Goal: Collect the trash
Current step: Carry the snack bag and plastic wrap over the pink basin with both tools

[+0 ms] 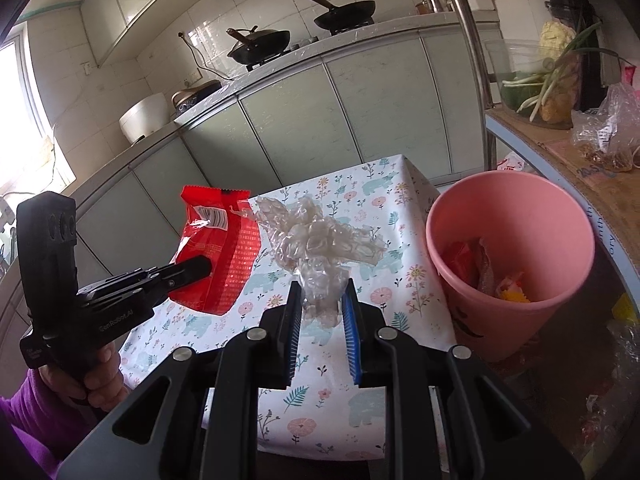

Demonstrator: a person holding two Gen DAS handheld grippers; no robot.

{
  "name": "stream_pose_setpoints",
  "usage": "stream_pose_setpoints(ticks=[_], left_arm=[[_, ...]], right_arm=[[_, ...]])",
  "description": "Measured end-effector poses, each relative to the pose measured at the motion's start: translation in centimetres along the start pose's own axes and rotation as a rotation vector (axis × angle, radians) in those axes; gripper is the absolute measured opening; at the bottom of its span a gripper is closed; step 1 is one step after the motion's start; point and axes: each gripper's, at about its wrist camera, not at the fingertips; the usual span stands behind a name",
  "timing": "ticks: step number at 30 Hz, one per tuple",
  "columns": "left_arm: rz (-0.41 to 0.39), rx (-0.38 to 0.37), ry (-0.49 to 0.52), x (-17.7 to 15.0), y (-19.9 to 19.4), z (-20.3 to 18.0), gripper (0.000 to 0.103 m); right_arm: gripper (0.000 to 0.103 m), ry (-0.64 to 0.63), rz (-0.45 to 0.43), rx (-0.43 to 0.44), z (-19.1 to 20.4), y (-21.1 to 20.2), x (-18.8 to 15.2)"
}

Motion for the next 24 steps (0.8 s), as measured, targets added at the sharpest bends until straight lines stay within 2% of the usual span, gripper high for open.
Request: stream_pose_setpoints(ticks=[8, 15, 24], left_arm=[[-0.002, -0.018, 0.023, 0.8, 0.9, -1.4, 0.004], [-0.005, -0.053, 0.037, 1.9, 2.0, -2.6, 0.004], [-0.029, -0.139, 0.037, 4.4, 3.5, -4.7, 0.004]], right_arm=[[0.020, 0.017, -0.021, -0.033, -1.1, -0.7, 0.3], [0.020, 0.040, -0.064, -0.102, -3.1, -2.2, 1.1], [0.020, 0.094, -0.137, -0.203, -6.5, -4.4, 2.4]])
Point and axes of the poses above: each gripper's, at about its wrist camera, not at the fingertips, and y roughly the way its jaws point, z to its left, x to its top, and after that the axes turned 12 degrees about x, right-handed
